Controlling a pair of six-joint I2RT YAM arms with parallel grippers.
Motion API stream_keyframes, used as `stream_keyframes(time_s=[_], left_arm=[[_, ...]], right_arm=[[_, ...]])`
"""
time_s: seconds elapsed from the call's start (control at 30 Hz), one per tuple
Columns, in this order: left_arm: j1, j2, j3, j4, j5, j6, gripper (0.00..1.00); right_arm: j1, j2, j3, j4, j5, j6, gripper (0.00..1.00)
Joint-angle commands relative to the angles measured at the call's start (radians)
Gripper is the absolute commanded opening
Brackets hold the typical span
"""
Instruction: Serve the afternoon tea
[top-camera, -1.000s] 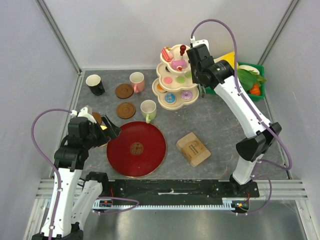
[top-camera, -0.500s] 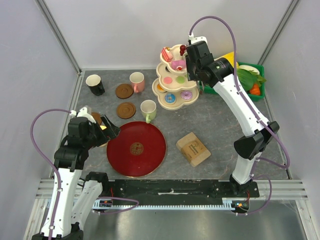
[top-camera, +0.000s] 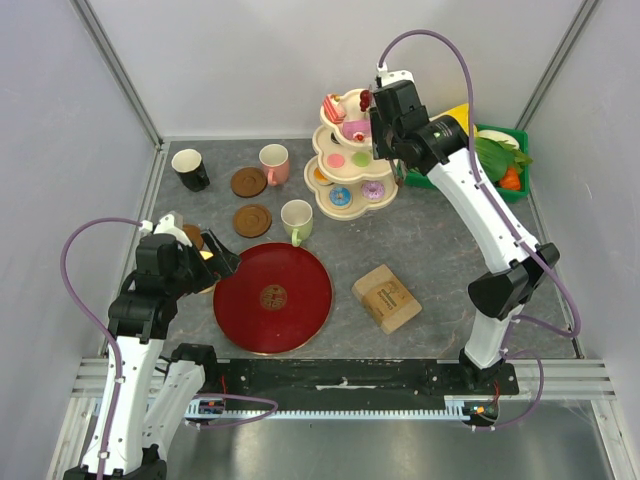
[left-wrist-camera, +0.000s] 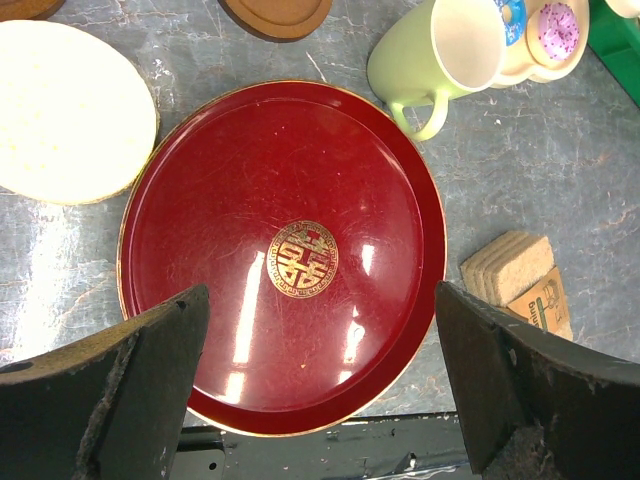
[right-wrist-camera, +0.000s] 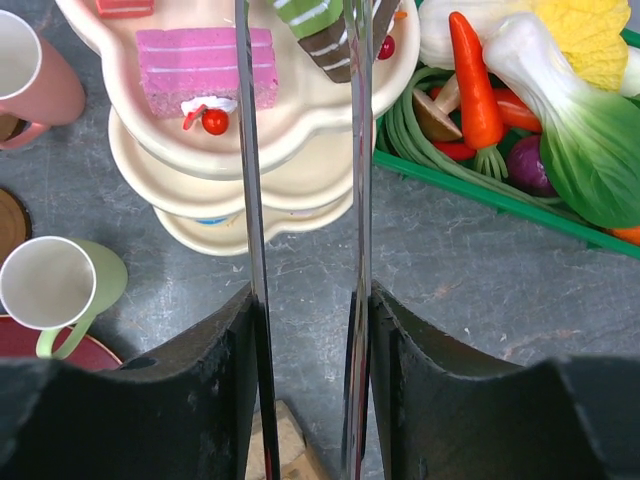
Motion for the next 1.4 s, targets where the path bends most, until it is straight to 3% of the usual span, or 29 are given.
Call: stream_keyframes(time_s=[0.0, 0.27, 0.6, 1.07, 1.37], left_arm=[[-0.004, -0.008, 0.029, 0.02, -0.005, 0.016, 0.99], [-0.003, -0.004, 0.027, 0.02, 0.0, 0.011, 0.99], [-0.003, -0.01, 0.025, 0.021, -0.003, 0.013, 0.99], [-0.003, -0.018, 0.029, 0.012, -0.011, 0.016, 0.99], [-0.003, -0.013, 0.025, 0.015, -0.007, 0.014, 0.99]], right_arm=[[-0.005, -0.079, 0.013, 0.054, -0.023, -0.006, 0.5], [-0.011, -0.115, -0.05, 0.036, 0.043, -0.012, 0.48], [-0.018, -0.092, -0.148, 0.025, -0.047, 0.013, 0.45], [-0.022, 0.019, -0.037, 0.02, -0.052, 0.002, 0.45], [-0.022, -0.096, -0.031, 0.022, -0.012, 0.005, 0.46]])
